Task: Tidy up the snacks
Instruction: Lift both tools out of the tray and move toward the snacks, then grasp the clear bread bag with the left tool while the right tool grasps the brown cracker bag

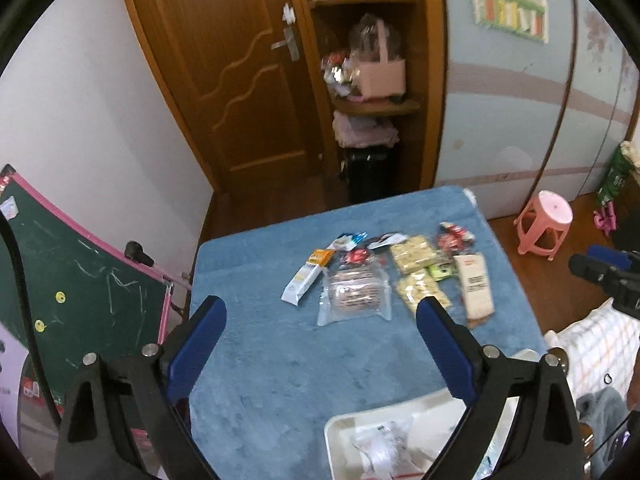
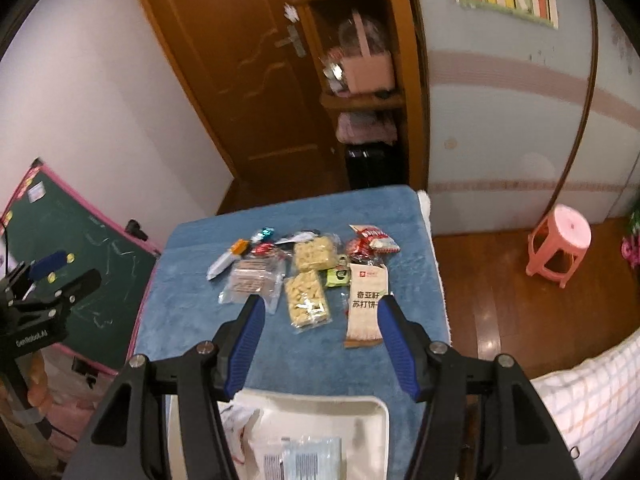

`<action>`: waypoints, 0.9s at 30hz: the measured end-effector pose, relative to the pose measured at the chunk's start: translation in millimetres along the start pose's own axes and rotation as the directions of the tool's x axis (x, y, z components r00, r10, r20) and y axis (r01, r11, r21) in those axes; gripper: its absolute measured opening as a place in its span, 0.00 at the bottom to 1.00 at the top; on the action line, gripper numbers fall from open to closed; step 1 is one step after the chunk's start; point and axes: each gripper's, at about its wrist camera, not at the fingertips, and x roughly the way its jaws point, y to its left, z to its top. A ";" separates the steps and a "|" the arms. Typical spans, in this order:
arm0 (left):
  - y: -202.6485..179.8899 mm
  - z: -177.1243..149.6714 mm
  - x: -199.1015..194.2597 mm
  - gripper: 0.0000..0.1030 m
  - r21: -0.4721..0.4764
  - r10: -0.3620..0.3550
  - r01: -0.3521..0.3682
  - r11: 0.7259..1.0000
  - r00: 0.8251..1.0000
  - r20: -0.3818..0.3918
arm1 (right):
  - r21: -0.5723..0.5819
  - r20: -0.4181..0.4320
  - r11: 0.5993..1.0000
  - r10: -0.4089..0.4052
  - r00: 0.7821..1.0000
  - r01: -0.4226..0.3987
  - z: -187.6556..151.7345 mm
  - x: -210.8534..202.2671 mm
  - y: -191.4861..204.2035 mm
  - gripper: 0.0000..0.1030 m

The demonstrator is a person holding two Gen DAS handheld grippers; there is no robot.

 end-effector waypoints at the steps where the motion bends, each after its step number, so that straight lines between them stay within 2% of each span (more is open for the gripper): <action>1: 2.1 4.6 13.2 0.93 0.001 -0.006 0.006 1.000 1.000 -0.018 | 0.012 -0.020 1.000 0.001 1.000 -0.001 5.6 12.1 -3.3 0.57; 5: 9.4 19.8 72.8 0.93 -0.017 -0.041 0.039 0.999 0.994 -0.104 | 0.049 -0.105 0.999 -0.018 0.994 0.023 21.7 65.9 -18.2 0.57; 10: 8.5 24.8 153.5 0.93 -0.105 -0.133 0.111 0.988 0.965 -0.225 | 0.108 -0.206 0.993 -0.030 0.978 0.053 24.1 128.9 -37.6 0.57; 14: -0.7 16.6 218.3 0.93 -0.155 -0.218 0.174 0.972 0.913 -0.344 | 0.152 -0.280 0.985 -0.041 0.959 0.086 16.5 174.9 -52.7 0.57; 20: -19.7 -3.0 275.3 0.93 -0.171 -0.252 0.195 0.966 0.860 -0.443 | 0.162 -0.358 0.981 -0.043 0.933 0.108 2.9 225.3 -58.6 0.57; 27: -41.6 -14.5 309.2 0.93 -0.156 -0.254 0.203 0.967 0.830 -0.497 | 0.084 -0.410 0.986 -0.097 0.907 0.144 -11.9 253.7 -53.9 0.58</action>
